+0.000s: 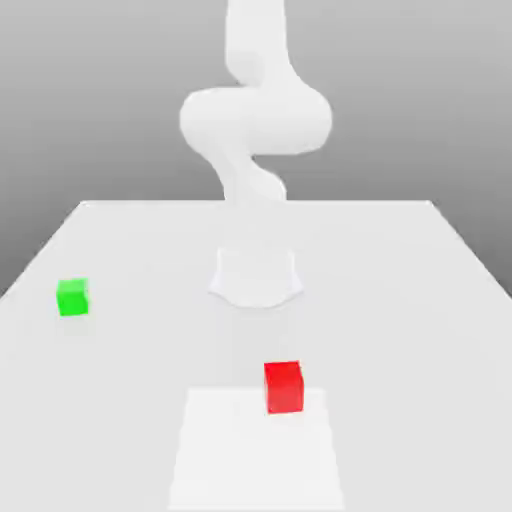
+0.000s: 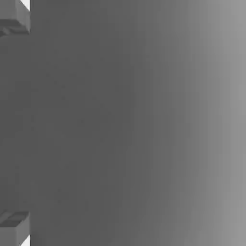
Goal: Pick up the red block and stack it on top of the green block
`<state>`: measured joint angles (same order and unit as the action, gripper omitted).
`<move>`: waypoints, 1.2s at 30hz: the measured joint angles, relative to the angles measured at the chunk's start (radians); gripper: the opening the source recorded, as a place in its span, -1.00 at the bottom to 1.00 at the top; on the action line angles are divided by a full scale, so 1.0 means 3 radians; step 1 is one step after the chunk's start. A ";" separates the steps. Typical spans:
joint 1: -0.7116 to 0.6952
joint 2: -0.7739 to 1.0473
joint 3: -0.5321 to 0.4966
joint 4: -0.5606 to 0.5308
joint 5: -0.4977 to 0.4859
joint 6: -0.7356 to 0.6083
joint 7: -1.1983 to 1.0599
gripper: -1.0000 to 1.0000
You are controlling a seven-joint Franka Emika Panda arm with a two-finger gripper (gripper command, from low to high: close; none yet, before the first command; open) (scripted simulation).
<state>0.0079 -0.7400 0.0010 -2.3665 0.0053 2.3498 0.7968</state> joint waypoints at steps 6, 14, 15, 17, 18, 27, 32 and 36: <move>0.0077 0.0584 0.0028 -0.0628 0.0043 0.0474 -0.0027 0.00; 0.0175 0.1415 0.0104 -0.1517 0.0071 0.1135 -0.0041 0.00; 0.0186 0.1541 0.0118 -0.1641 0.0069 0.1231 -0.0038 0.00; 0.0201 0.1932 0.0144 -0.1812 0.0050 0.1528 -0.0022 0.00; 0.0204 0.2176 0.0150 -0.1852 0.0022 0.1715 -0.0001 0.00; 0.0286 0.3007 0.0045 -0.1810 -0.0123 0.2407 0.0106 -1.00; 0.0270 0.2949 0.0061 -0.1819 -0.0126 0.2358 0.0108 -1.00; 0.0258 0.2507 0.0100 -0.1881 -0.0031 0.1977 0.0039 -1.00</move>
<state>0.0853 0.0122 0.0312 -2.9307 -0.0041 2.9430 0.8086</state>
